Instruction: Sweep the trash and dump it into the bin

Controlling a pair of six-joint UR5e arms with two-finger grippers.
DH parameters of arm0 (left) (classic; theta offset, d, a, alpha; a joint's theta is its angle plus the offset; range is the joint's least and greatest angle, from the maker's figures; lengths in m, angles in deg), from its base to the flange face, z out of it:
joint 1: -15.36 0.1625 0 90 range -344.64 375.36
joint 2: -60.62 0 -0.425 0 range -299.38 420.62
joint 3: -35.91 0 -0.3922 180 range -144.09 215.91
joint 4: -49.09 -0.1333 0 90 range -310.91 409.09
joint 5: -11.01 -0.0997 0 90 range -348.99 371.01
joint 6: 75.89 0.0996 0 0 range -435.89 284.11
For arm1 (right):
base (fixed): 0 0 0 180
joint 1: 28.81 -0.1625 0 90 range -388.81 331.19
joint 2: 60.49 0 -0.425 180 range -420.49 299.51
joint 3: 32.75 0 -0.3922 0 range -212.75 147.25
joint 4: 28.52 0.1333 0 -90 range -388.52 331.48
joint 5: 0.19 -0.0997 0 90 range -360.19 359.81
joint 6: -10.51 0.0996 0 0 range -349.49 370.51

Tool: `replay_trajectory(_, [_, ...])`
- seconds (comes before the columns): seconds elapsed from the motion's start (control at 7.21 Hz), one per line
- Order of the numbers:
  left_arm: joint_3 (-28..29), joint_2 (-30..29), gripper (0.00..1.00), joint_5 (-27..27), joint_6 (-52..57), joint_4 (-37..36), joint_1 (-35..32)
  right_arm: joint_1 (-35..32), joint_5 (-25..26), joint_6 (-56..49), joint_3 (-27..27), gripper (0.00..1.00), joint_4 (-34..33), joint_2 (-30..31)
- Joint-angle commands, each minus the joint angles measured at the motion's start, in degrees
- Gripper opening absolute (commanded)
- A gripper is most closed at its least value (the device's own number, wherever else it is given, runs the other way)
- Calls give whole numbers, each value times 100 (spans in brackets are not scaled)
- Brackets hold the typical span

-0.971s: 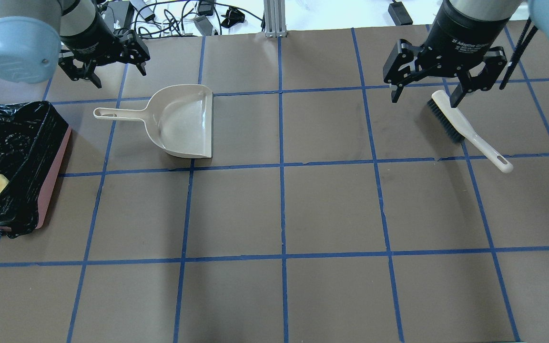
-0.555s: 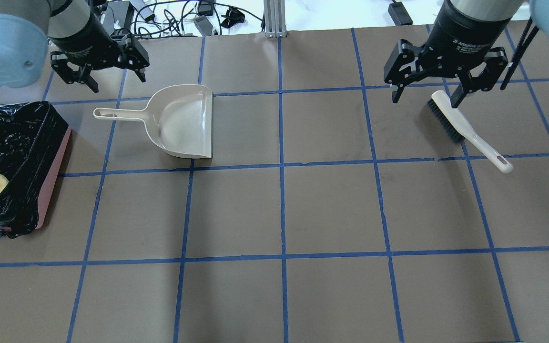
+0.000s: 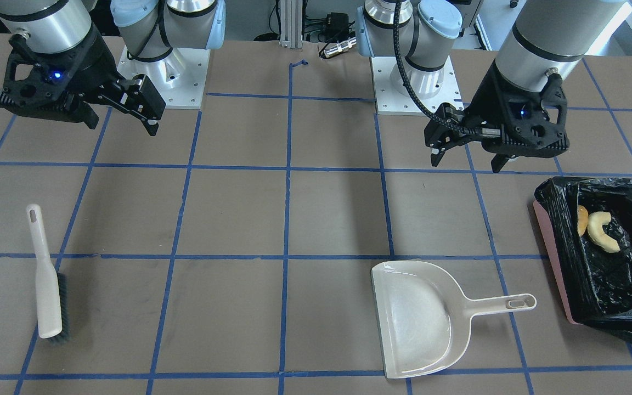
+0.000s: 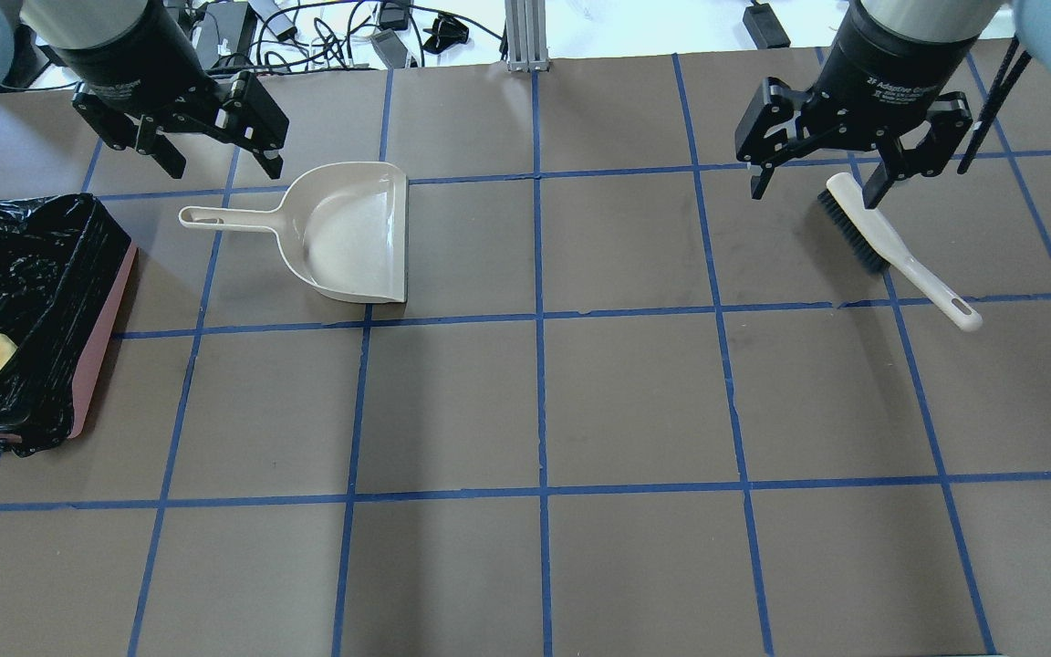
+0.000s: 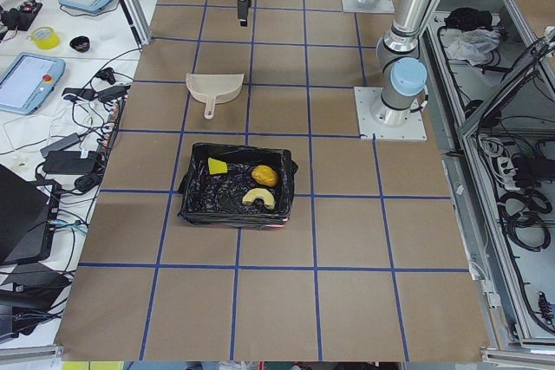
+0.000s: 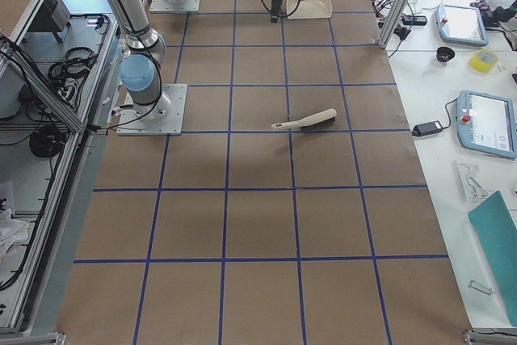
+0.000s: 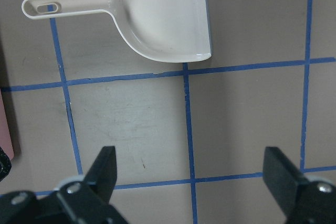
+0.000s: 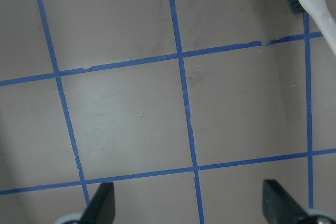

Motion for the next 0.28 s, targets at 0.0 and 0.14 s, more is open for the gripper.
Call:
replay_trajectory(0.0, [-43, 32, 100, -10, 28, 17, -8, -12, -1, 0, -7, 100, 7, 0])
replay_trajectory(0.14, [-87, 23, 100, -10, 28, 25, -8, -4, 8, 0, 2, 100, 24, 0])
